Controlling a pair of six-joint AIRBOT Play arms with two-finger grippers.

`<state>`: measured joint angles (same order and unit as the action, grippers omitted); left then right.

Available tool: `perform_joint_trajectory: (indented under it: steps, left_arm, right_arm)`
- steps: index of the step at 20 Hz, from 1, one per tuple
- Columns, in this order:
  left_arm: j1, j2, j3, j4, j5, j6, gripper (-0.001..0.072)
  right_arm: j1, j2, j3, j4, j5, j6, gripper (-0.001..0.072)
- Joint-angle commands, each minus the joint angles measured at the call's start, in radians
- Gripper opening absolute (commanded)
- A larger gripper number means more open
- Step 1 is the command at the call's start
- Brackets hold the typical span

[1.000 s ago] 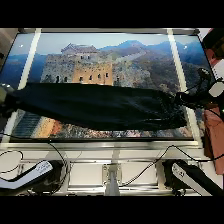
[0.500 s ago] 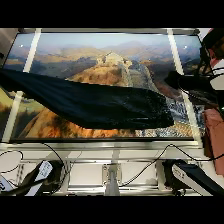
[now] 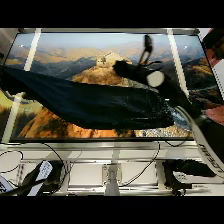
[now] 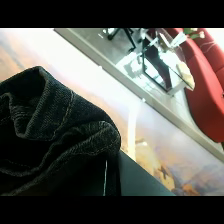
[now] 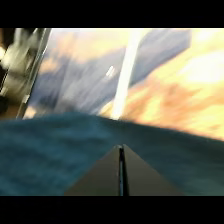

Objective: Fold the clothes and pants, and hang the long-sleeved shirts on hangers.

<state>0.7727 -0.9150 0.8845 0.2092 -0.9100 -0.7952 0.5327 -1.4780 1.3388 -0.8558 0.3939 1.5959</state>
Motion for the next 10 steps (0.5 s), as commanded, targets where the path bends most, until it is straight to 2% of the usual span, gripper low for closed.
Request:
perform_joint_trajectory:
  steps: [1,5,8,10]
  left_arm:
    - [0.000,0.001,0.001,-0.001,-0.011,0.003,0.0028]
    - [0.000,0.001,0.001,-0.001,-0.012,0.003,0.0028]
    - [0.000,0.000,0.001,-0.001,-0.020,0.003,0.0028]
    - [0.000,0.000,0.001,-0.001,-0.027,0.002,0.0028]
  right_arm:
    - [0.185,-0.245,0.192,0.014,-0.047,0.079,0.0035]
    - [0.313,-0.430,0.367,0.014,-0.051,0.161,0.0036]
    - [0.403,-0.507,0.435,0.014,-0.127,0.249,0.0036]
    - [0.461,-0.546,0.483,0.014,-0.134,0.255,0.0035]
